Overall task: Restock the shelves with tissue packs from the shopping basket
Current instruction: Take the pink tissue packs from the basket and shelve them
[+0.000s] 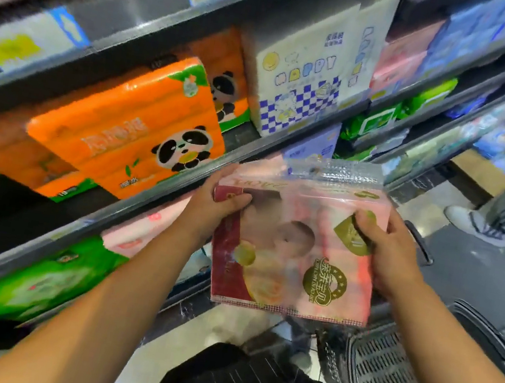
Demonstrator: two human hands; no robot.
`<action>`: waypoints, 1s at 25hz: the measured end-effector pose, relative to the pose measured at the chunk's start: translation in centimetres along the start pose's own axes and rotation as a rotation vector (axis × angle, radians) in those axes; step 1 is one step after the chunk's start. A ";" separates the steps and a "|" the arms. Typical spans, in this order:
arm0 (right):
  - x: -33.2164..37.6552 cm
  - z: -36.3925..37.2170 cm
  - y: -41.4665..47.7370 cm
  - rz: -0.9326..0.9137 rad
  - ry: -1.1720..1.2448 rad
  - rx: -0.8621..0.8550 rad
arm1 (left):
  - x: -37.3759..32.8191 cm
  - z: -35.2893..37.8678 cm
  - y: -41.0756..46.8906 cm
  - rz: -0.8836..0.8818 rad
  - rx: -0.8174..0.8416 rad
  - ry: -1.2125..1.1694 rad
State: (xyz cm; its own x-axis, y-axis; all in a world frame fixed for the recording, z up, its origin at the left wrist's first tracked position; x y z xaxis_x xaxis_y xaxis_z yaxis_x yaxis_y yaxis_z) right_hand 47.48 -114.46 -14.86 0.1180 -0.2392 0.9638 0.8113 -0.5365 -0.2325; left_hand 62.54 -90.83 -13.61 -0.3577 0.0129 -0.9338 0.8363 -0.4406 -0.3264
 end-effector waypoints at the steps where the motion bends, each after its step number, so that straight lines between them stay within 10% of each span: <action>1: 0.4 1.1 0.1 -0.009 0.012 0.036 | -0.4 -1.0 -0.6 0.018 -0.022 -0.010; 25: 16.0 20.6 -3.8 -0.493 -0.230 0.319 | -17.8 -14.6 -14.1 0.625 -0.267 0.071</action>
State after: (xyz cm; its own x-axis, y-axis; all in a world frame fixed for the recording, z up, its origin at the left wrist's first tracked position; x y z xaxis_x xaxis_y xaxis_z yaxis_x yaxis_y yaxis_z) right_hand 58.10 -99.54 4.12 -0.2223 0.1733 0.9595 0.9285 -0.2627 0.2625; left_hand 63.22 -71.75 5.41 0.2460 -0.1094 -0.9631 0.9541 -0.1480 0.2605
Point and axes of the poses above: each hand's wrist, its own y-axis towards the middle knuckle, its own z-axis out of the palm, x = y × z, the point moved 3 cm from there along y, towards the middle knuckle, and after that the axes turned 6 degrees about -y, right-handed, at the moved point
